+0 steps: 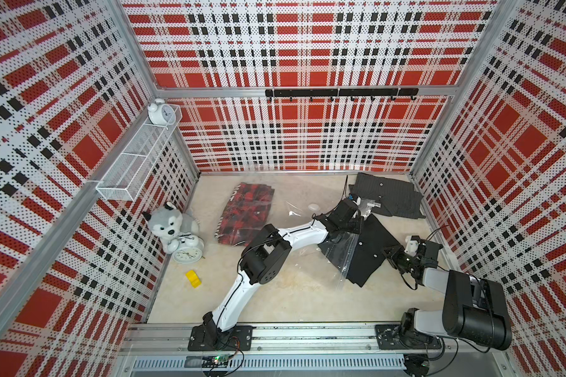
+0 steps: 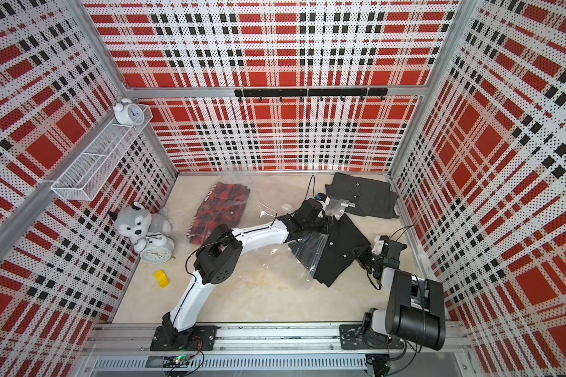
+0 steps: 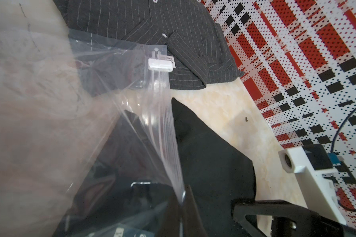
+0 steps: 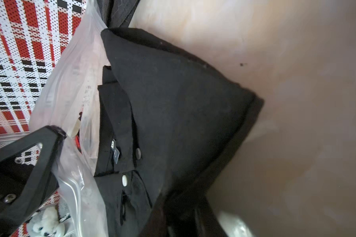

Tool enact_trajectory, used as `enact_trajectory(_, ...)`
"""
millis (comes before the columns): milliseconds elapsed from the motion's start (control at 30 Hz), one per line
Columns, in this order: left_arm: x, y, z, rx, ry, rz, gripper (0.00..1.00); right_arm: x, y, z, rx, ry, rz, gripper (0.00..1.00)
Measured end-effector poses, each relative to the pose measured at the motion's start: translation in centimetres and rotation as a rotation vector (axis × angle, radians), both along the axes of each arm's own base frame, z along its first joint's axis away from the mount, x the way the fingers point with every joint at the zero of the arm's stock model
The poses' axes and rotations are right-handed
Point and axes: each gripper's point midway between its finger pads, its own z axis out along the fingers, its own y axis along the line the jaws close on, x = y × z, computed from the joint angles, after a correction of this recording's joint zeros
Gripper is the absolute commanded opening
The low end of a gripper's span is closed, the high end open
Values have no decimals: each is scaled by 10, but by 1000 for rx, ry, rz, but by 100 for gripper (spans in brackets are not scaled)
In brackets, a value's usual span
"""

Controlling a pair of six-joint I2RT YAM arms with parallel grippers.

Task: Place the folded shirt into the vacuum bag
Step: Place the shirt in the vacuum bag.

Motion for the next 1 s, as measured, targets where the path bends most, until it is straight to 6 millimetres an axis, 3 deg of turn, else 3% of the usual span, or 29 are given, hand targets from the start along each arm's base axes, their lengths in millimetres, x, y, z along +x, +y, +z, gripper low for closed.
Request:
enact_trajectory(267,0,0,0,2,0,1,0,5,19,13,14,-53,80,13)
enact_trajectory(567,0,0,2,3,-1,2,0,18,43,48,-29,-160,172,12)
enact_trajectory(833,-1,1,11,-3,-11,8,0,19,52,49,-36,-155,204,11)
enact_trajectory(1000,1,2,26,-9,-44,28,0,15,51,36,-92,-106,198,9)
